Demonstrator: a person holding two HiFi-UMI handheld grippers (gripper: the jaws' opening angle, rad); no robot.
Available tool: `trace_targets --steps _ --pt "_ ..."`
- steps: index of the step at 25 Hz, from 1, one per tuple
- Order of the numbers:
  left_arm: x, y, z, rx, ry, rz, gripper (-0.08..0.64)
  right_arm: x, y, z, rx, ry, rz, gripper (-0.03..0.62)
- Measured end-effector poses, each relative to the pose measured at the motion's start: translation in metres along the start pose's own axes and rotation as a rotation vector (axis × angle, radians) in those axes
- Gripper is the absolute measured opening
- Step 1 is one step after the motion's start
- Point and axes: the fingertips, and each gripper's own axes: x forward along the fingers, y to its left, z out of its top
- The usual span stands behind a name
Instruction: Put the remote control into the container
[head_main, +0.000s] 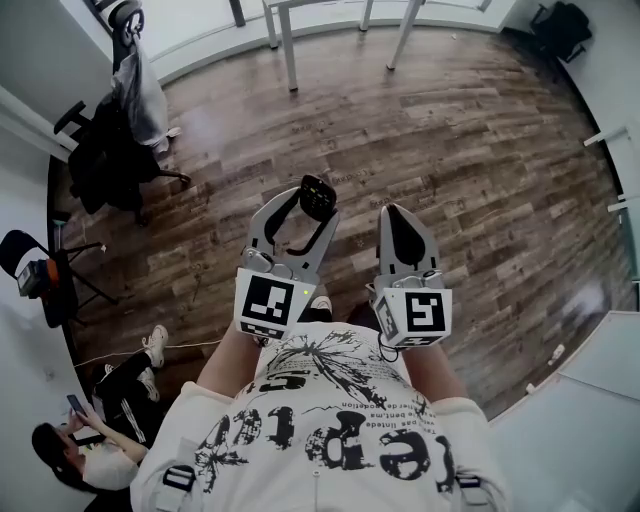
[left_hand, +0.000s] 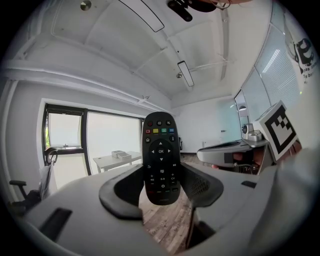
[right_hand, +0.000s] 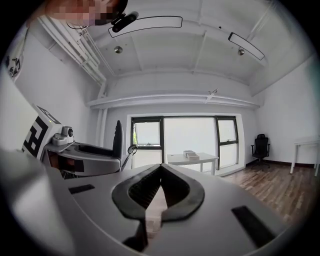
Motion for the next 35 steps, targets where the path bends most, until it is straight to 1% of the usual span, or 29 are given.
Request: trace_targets --steps 5,10,16,21,29,32,35 --pt "-0.001 0.000 -0.003 -0.006 0.009 -0.002 0.233 0.000 0.001 -0.004 0.003 0.024 0.009 0.003" --pt "0.000 0.000 -0.004 -0.012 -0.001 -0.008 0.232 -0.001 0.000 -0.007 0.002 0.035 -0.004 0.003" --pt "0.009 0.000 -0.008 -0.055 -0.015 -0.035 0.233 -0.002 -0.001 -0.007 -0.044 0.061 -0.018 0.003" --pt "0.035 0.013 -0.010 -0.089 0.002 -0.029 0.233 0.024 -0.019 -0.010 -0.040 0.099 -0.012 0.003" --pt "0.083 0.040 -0.012 -0.088 0.053 0.047 0.233 0.082 -0.050 -0.013 -0.004 0.106 0.061 0.003" --pt "0.111 0.048 -0.006 -0.079 0.059 0.069 0.233 0.105 -0.072 -0.011 0.008 0.096 0.076 0.003" --pt "0.151 0.051 0.008 -0.074 0.062 0.080 0.233 0.130 -0.107 -0.005 0.024 0.091 0.081 0.003"
